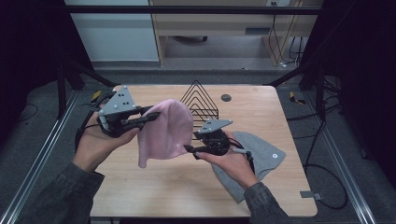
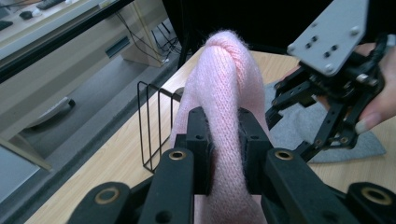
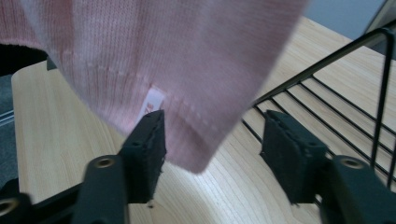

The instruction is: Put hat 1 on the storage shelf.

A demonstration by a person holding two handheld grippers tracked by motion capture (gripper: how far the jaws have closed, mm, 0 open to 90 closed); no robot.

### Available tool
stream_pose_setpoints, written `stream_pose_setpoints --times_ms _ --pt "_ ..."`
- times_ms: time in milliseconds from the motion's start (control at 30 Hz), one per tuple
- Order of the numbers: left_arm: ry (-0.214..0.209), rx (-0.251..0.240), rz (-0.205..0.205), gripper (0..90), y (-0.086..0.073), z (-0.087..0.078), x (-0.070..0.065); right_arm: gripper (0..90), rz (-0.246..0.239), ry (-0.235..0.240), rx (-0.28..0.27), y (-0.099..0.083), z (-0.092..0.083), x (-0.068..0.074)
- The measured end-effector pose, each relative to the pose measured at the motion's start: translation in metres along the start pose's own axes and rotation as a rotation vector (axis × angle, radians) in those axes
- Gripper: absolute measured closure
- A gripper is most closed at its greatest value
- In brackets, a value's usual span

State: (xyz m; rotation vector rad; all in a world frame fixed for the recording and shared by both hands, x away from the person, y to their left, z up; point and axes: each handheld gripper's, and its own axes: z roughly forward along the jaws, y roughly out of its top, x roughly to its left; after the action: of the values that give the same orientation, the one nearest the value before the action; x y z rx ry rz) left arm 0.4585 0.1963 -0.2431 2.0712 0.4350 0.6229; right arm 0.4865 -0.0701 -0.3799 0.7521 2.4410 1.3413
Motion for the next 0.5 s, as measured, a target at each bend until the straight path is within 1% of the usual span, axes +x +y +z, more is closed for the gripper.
stream_pose_setpoints --times_ms 33,67,100,133,200,267,333,400,467,500 --pt "-0.002 -0.004 -0.001 77.9 -0.001 0.002 0.001 49.5 0.002 0.026 0.005 0.000 0.005 -0.002" --pt "-0.002 -0.004 -0.001 77.9 -0.001 0.002 0.001 49.5 0.002 0.026 0.005 0.000 0.005 -0.002" --pt "-0.005 -0.006 -0.007 77.9 -0.002 0.003 0.002 61.6 -0.006 0.036 0.013 0.000 0.007 -0.002" --pt "-0.005 -0.010 -0.013 77.9 -0.003 0.004 0.003 61.6 -0.006 0.036 0.013 0.000 0.007 -0.002" --pt "-0.010 -0.018 -0.033 77.9 -0.007 0.007 0.007 71.5 -0.013 0.054 0.012 -0.001 0.009 -0.003" --pt "-0.012 -0.020 -0.053 77.9 -0.010 0.010 0.011 78.4 -0.014 0.062 0.010 -0.002 0.009 -0.003" --pt "-0.013 -0.022 -0.070 77.9 -0.012 0.012 0.014 81.6 -0.013 0.063 0.006 -0.001 0.009 -0.004" --pt "-0.016 -0.025 -0.082 77.8 -0.014 0.014 0.017 82.6 -0.018 0.061 0.005 -0.001 0.007 -0.005" --pt "-0.012 -0.023 -0.085 77.9 -0.014 0.014 0.020 83.1 -0.021 0.062 0.005 0.000 0.004 -0.005" --pt "-0.013 -0.028 -0.095 77.8 -0.015 0.015 0.021 83.1 -0.023 0.060 0.007 0.000 0.003 -0.005"
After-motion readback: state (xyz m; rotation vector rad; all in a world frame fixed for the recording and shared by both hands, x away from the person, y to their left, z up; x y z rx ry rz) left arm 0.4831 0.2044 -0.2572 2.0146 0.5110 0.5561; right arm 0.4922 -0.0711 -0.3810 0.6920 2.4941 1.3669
